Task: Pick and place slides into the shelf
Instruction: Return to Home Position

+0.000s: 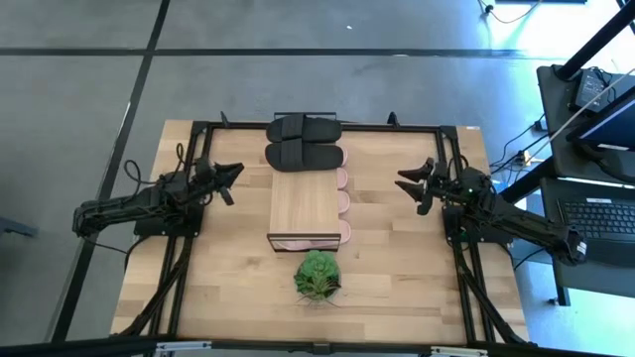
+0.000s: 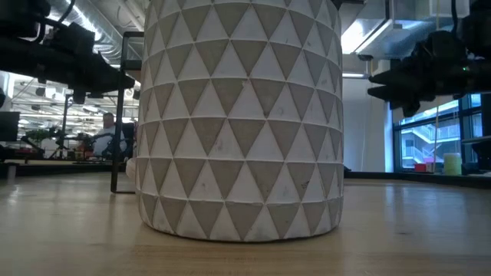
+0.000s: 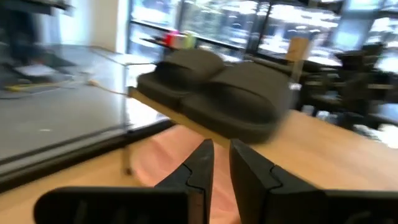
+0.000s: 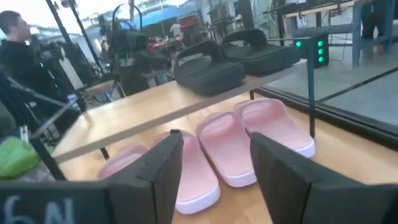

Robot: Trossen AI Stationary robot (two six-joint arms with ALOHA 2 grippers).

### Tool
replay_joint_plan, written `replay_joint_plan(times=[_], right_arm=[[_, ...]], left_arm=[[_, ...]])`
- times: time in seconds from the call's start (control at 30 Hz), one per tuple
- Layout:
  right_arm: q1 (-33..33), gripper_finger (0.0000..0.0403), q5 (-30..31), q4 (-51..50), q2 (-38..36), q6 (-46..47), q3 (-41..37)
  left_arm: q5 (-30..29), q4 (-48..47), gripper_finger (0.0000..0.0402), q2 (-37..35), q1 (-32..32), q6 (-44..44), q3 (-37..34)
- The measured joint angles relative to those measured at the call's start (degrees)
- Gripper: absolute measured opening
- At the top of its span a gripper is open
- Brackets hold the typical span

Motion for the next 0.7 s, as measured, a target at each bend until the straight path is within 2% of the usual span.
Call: replay_joint_plan(times=[0.13, 0.2, 0.47, 0.63, 0.7], right_arm=[[-1.66, 0.0188, 4.03, 0.23, 0.0, -3.54, 0.02], [-3.37, 0.0188, 5.0, 0.28, 0.0, -5.43, 0.02], [-13.75, 0.0188, 3.68, 0.14, 0.0, -8.12, 0.02], [-20.06, 0.0188, 0.43, 0.03, 0.0, -8.69, 0.04], [-21.66, 0.0188, -1.77, -0.36, 0.0, -6.81, 0.04]], left_arm=[[-6.06, 0.15, 0.0045, -0.09, 3.02, 2.14, -0.03], [-6.85, 0.23, 0.0045, -0.09, 5.43, 3.02, -0.03], [-6.53, 0.48, 0.0045, -0.07, 18.52, 5.69, -0.03], [-4.3, 0.85, 0.0045, -0.08, 27.13, 8.6, -0.03], [-1.08, 0.57, 0.0045, -0.07, 29.28, 6.49, -0.03]])
